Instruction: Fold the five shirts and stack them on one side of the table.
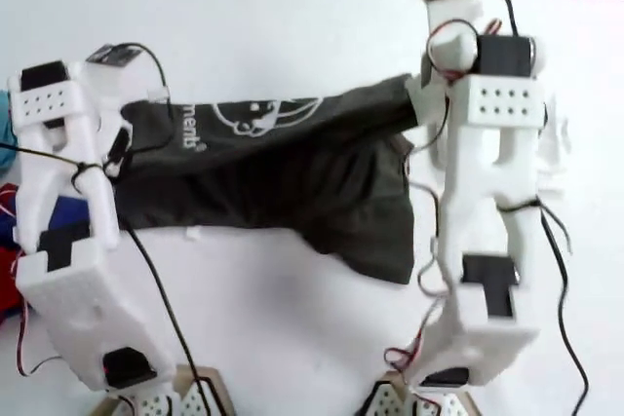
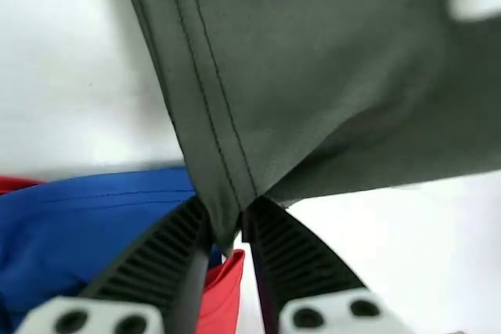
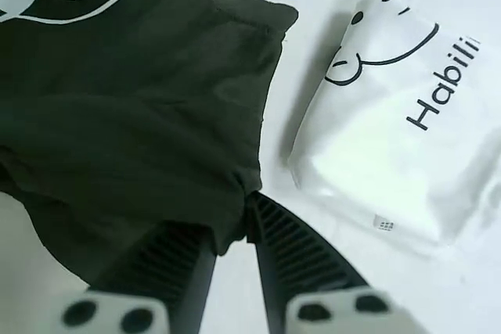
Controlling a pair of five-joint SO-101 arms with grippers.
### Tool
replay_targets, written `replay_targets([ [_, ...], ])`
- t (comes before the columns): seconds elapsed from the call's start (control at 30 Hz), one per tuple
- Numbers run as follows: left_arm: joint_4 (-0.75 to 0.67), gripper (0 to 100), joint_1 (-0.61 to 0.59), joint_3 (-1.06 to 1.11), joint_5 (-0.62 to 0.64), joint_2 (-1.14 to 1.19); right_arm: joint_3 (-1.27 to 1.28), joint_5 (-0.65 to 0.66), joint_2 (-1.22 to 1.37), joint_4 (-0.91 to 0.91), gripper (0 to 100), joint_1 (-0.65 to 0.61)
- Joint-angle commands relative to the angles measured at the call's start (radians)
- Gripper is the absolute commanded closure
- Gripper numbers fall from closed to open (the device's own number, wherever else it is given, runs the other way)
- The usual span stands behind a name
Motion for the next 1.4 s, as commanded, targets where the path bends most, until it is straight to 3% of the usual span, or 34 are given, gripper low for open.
replay_targets([
  [0.0, -0.017, 97, -0.002, 0.016, -0.008, -0.064, 0.353, 0.006, -0.217, -0.208, 97.8, 0.015],
  [0.1, -0.012, 97, 0.008, 0.019, -0.008, -0.064, 0.615, 0.011, -0.315, -0.371, 97.8, 0.019],
  [0.2, -0.006, 97, 0.008, 0.018, -0.023, -0.068, 0.744, 0.012, -0.375, -0.424, 97.8, 0.019],
  [0.6, 0.081, 97, 0.006, 0.019, -0.043, -0.064, 0.813, 0.012, -0.443, -0.415, 97.8, 0.018],
  [0.97, -0.031, 97, 0.006, 0.162, -0.043, -0.048, 1.137, 0.041, -0.638, -0.555, 97.8, 0.013],
  [1.2, -0.003, 97, 0.006, 0.114, -0.037, -0.055, 1.145, 0.048, -0.665, -0.568, 97.8, 0.028],
  [1.37, 0.066, 97, 0.002, 0.048, -0.043, -0.055, 1.039, 0.041, -0.665, -0.461, 97.8, 0.028],
])
